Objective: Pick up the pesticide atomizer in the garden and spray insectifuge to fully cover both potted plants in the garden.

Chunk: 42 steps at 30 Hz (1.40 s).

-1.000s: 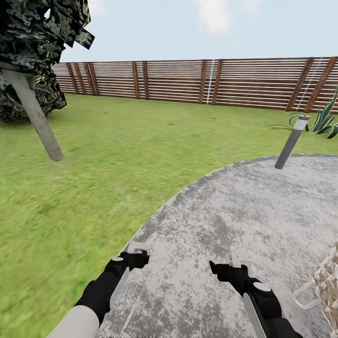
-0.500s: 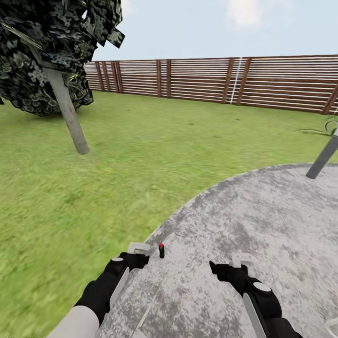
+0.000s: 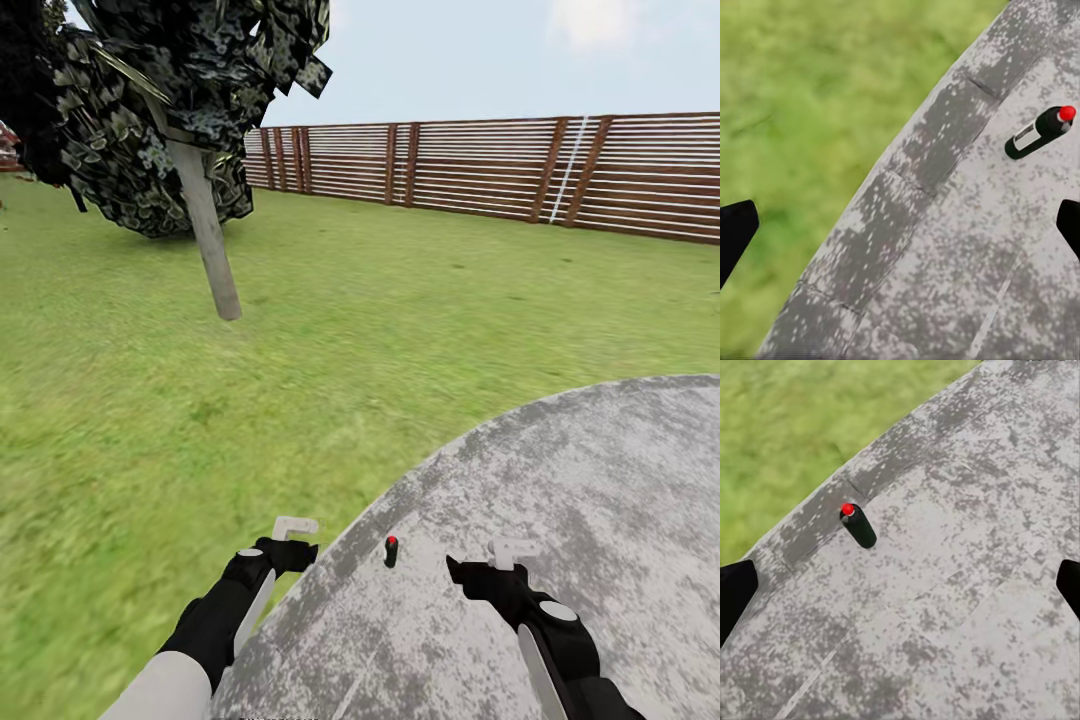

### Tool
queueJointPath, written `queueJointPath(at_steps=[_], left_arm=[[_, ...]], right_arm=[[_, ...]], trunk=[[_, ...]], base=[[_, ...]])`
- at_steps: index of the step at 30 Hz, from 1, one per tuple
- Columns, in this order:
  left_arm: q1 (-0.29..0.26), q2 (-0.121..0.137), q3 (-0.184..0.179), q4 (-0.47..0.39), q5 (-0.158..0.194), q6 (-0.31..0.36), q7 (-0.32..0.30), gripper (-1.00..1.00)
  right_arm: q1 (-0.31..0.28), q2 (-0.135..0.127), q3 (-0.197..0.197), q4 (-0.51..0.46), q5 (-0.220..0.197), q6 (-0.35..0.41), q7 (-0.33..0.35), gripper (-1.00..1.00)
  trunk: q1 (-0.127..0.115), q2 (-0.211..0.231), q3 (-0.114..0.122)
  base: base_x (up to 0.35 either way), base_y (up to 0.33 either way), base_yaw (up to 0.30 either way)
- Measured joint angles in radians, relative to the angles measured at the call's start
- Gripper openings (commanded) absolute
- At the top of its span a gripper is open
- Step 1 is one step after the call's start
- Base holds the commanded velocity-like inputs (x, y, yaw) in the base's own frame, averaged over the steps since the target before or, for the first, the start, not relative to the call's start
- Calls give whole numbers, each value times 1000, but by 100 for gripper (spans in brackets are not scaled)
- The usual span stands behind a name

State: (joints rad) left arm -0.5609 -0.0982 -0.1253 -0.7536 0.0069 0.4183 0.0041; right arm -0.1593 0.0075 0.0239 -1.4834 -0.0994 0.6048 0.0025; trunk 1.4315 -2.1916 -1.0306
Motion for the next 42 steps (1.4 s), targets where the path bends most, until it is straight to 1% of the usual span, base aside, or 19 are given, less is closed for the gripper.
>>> queueJointPath(at_steps=[19, 42], left_arm=[[0, 0, 1, 0, 0, 0, 0, 100], [0, -1, 1, 0, 0, 0, -1, 100]], right_arm=[[0, 0, 0, 0, 0, 0, 0, 100], [0, 0, 0, 0, 0, 0, 0, 100]], trunk=[[0, 0, -10], [-1, 0, -22]], base=[[13, 2, 276], [313, 98, 276]])
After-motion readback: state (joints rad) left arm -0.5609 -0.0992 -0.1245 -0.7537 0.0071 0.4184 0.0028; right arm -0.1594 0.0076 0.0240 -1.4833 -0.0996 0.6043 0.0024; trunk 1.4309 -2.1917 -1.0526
